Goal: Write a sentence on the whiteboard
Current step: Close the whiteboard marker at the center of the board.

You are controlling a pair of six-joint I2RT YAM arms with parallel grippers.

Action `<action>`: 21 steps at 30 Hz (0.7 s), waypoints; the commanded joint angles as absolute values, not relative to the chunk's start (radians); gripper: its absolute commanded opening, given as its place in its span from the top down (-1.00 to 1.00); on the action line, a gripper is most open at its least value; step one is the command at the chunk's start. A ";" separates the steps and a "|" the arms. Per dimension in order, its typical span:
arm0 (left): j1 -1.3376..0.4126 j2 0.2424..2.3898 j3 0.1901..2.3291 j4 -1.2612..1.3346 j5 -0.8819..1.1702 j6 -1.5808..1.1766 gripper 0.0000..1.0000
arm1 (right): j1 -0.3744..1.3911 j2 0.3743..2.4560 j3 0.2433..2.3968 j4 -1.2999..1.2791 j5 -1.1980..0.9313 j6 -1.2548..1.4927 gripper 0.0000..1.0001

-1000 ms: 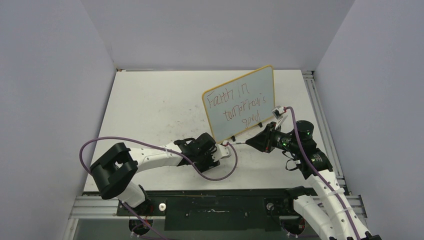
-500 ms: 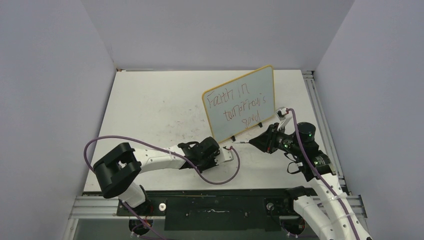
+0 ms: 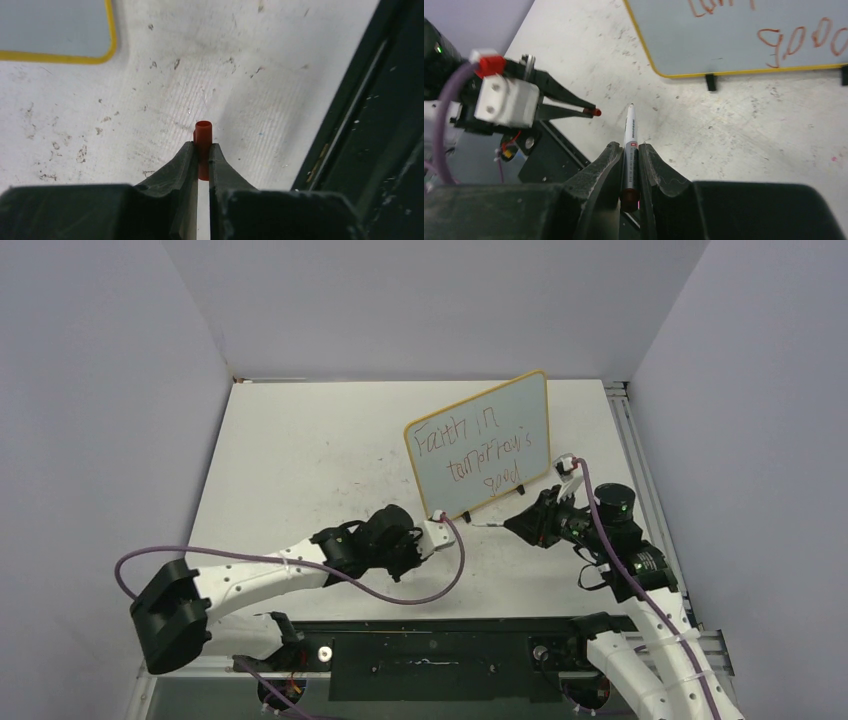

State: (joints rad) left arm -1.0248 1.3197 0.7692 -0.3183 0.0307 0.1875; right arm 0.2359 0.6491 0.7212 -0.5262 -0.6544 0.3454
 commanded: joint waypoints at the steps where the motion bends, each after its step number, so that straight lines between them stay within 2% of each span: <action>1: -0.993 1.144 0.737 -0.236 0.194 0.088 1.00 | 0.234 0.688 0.767 -0.488 -0.907 0.304 0.89; 7: -0.962 1.050 0.718 -0.249 0.353 0.057 1.00 | 0.241 0.757 0.764 -0.416 -1.123 0.355 0.89; 13: -0.957 1.027 0.721 -0.248 0.416 0.074 1.00 | 0.276 0.808 0.774 -0.428 -1.140 0.356 0.89; 21: -0.956 1.013 0.723 -0.255 0.439 0.087 1.00 | 0.388 0.870 0.782 -0.459 -1.042 0.330 0.89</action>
State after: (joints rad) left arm -0.9638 1.0451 0.7109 -0.2806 0.3958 0.0818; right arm 0.3565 0.8497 0.7372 -0.4812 -1.0660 0.3511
